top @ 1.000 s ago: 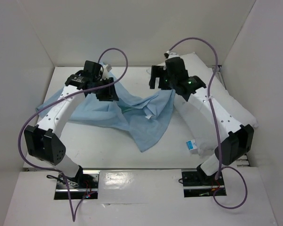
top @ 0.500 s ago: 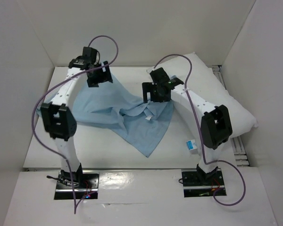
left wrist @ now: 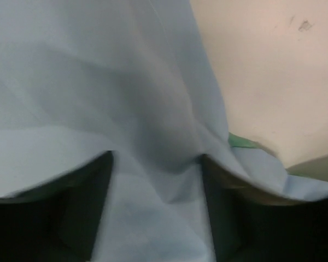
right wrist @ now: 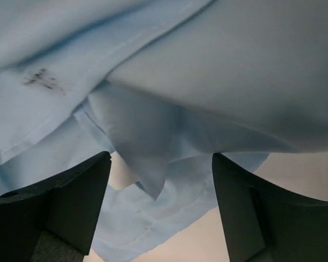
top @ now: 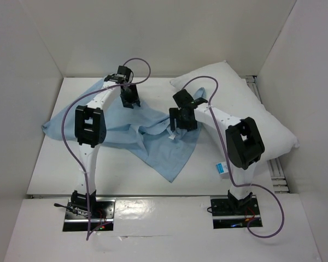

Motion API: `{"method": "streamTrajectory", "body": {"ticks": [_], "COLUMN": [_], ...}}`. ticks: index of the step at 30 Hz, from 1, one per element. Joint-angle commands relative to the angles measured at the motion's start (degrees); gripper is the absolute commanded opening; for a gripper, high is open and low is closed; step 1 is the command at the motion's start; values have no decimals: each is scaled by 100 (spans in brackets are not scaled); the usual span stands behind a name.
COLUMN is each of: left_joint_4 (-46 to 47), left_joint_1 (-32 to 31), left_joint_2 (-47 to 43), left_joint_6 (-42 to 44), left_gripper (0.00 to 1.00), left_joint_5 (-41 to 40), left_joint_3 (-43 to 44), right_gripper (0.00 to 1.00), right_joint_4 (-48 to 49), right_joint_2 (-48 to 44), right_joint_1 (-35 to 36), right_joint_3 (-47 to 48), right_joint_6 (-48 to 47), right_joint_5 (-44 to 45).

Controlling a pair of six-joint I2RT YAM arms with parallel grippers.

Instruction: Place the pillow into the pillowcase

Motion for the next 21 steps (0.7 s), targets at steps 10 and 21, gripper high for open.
{"method": "streamTrajectory", "body": {"ticks": [10,21], "left_joint_4": [1060,1060], "left_joint_1": [535,843], "left_joint_2": [-584,-1869], "left_joint_6": [-245,2], "left_gripper": [0,0], "left_joint_5": [883,689], "left_joint_3": [256,-35], "right_gripper": [0,0], "right_joint_4": [15,-1577], "right_joint_2": [-248,-1840], "right_joint_1": [23,375], "right_joint_3": [-247,-239], "right_joint_6": [-191,-499], "right_joint_5": [67,-144]}}
